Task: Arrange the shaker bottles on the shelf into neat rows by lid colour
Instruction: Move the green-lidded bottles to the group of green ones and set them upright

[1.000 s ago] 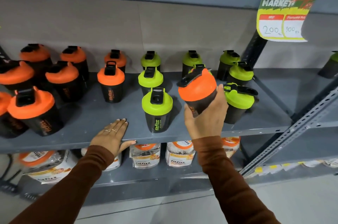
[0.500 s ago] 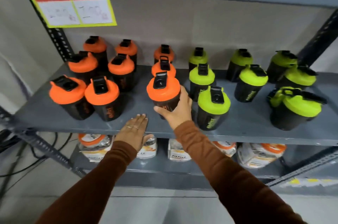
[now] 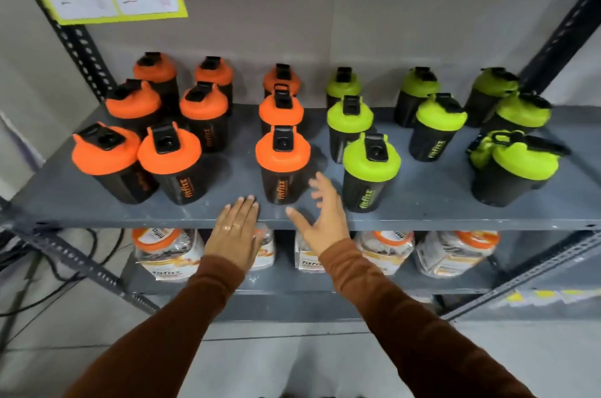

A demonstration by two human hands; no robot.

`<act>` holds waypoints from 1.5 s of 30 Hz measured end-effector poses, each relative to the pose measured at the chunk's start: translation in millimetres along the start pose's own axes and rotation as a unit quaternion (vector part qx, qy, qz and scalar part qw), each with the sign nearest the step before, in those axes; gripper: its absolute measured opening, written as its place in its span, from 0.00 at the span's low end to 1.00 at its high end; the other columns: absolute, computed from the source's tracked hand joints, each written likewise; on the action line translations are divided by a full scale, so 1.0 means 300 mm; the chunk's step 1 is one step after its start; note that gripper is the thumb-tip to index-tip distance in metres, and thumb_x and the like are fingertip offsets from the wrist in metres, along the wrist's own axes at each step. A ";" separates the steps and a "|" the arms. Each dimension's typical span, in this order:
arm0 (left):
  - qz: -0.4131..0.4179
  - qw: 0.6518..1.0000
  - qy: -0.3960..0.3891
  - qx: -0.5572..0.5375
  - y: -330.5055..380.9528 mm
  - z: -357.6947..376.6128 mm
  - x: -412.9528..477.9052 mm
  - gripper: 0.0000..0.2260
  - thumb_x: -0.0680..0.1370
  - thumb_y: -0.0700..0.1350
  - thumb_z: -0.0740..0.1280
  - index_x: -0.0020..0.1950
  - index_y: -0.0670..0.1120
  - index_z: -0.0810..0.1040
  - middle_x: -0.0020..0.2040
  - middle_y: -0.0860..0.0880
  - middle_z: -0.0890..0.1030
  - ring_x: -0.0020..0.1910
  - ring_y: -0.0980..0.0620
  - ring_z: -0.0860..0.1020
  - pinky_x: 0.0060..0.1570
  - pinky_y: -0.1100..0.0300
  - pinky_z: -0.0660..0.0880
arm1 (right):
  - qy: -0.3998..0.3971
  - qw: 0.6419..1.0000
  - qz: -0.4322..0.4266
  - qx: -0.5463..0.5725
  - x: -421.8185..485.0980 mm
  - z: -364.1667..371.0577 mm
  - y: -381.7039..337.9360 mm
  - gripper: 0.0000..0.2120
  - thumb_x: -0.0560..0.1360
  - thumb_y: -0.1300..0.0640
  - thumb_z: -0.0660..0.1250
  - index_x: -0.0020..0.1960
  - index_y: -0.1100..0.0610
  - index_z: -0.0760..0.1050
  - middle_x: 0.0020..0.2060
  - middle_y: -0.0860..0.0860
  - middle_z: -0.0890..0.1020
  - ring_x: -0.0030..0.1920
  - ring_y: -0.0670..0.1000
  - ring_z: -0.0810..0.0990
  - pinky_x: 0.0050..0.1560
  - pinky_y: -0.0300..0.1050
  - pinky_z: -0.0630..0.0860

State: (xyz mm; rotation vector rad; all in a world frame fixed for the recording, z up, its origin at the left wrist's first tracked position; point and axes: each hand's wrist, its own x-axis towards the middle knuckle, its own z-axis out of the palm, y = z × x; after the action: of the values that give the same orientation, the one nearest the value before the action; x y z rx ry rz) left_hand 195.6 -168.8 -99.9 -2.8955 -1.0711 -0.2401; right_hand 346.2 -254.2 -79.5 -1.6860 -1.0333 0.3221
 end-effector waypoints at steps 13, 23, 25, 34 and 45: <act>0.254 0.967 0.021 0.006 0.914 -0.028 0.288 0.26 0.71 0.57 0.63 0.63 0.41 0.72 0.64 0.44 0.75 0.63 0.46 0.73 0.64 0.53 0.66 | 0.300 0.934 -0.022 -0.195 -0.043 -0.916 0.295 0.17 0.68 0.56 0.61 0.47 0.70 0.74 0.40 0.67 0.77 0.43 0.64 0.77 0.47 0.49 0.68; 0.086 0.996 -0.016 -0.016 1.089 0.031 0.442 0.41 0.71 0.70 0.45 0.72 0.41 0.49 0.75 0.43 0.53 0.74 0.46 0.52 0.72 0.53 0.45 | -0.032 0.917 0.008 -0.398 0.311 -1.323 0.418 0.46 0.63 0.58 0.77 0.71 0.67 0.54 0.71 0.65 0.61 0.71 0.63 0.59 0.71 0.51 0.54; 0.082 0.996 -0.020 -0.018 1.095 0.032 0.446 0.44 0.68 0.72 0.39 0.73 0.42 0.49 0.75 0.43 0.54 0.73 0.46 0.52 0.72 0.53 0.46 | -0.077 0.909 0.037 -0.408 0.336 -1.313 0.449 0.48 0.64 0.54 0.76 0.73 0.64 0.50 0.72 0.62 0.59 0.72 0.61 0.58 0.72 0.51 0.56; 0.065 0.997 -0.035 0.010 1.103 0.043 0.452 0.51 0.61 0.73 0.26 0.73 0.43 0.49 0.75 0.44 0.53 0.74 0.47 0.52 0.71 0.55 0.47 | 0.010 0.916 0.001 -0.401 0.237 -1.336 0.538 0.39 0.69 0.58 0.71 0.72 0.63 0.53 0.69 0.60 0.63 0.68 0.60 0.60 0.70 0.47 0.54; 0.049 0.997 -0.066 0.010 1.109 0.046 0.454 0.51 0.59 0.74 0.25 0.73 0.44 0.45 0.76 0.45 0.49 0.74 0.48 0.48 0.72 0.55 0.45 | 0.040 0.953 0.040 -0.297 0.205 -1.351 0.530 0.40 0.67 0.62 0.72 0.72 0.61 0.55 0.70 0.60 0.62 0.70 0.60 0.58 0.71 0.48 0.54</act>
State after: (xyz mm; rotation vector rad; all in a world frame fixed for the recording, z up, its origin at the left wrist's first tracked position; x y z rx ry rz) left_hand 515.5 -332.7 -87.8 -2.9715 -0.9382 -0.0352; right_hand 724.6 -475.8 -47.5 -2.2621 -1.0652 -0.0175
